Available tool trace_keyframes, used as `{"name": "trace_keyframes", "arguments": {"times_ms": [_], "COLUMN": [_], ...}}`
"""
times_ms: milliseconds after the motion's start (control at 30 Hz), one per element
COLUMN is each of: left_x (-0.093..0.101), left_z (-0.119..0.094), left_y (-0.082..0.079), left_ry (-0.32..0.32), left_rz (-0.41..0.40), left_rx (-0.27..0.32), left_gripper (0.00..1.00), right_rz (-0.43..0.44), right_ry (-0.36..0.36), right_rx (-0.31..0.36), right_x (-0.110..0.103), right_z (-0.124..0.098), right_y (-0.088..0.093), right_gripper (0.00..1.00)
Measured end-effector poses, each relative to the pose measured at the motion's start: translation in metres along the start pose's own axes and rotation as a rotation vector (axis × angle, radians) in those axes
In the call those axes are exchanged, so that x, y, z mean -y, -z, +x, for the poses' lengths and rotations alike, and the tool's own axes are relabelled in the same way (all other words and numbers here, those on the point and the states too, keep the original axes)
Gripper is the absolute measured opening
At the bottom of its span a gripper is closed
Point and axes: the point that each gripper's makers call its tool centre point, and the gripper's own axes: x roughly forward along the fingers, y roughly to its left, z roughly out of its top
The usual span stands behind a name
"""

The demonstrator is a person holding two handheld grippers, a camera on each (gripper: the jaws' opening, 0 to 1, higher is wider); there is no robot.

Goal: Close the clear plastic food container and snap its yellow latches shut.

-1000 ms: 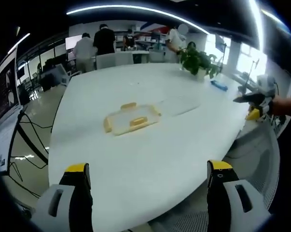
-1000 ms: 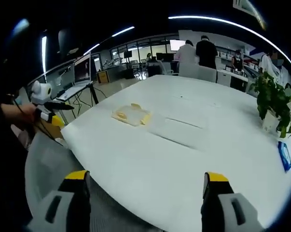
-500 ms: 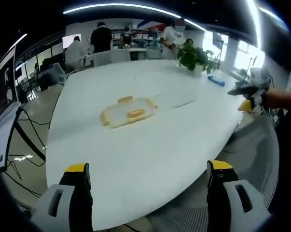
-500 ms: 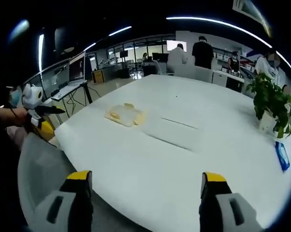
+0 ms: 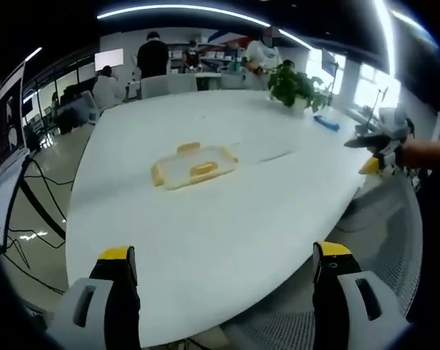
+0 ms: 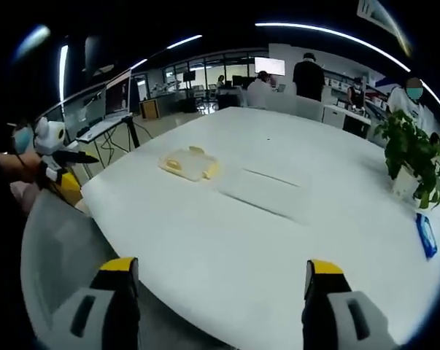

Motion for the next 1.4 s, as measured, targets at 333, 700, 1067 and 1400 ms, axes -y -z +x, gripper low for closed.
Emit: {"name": "trace_keyframes", "arguments": {"times_ms": [333,700,1067,1400], "left_x": [-0.001,-0.003,-0.011,-0.019], "left_z": [0.005,0.006,0.010,0.017], "left_y": [0.003,0.006,0.007,-0.001], "left_ry": [-0.005,-0.001,-0.001,0.005], "left_rz": [-0.022,-0.042,-0.045,-0.041], "left_rx": [0.007,0.011,-0.001,0.017], "left_gripper": [0.99,0.99,0.99,0.99], "right_rz": [0.009,0.004,-0.021,-0.009], "right_ry": [0.000,0.001,-0.012,-0.027], "right_rx": [0.009,-0.009,-0.016,0.010], "right_x": [-0.001,-0.002,-0.010,-0.014], "right_z": [-0.001,0.003,0.008,0.021], "right_y": [-0.003,-0.006,-0.013,-0.035], "right_gripper": [0.95,0.96,0.96,0.96]}}
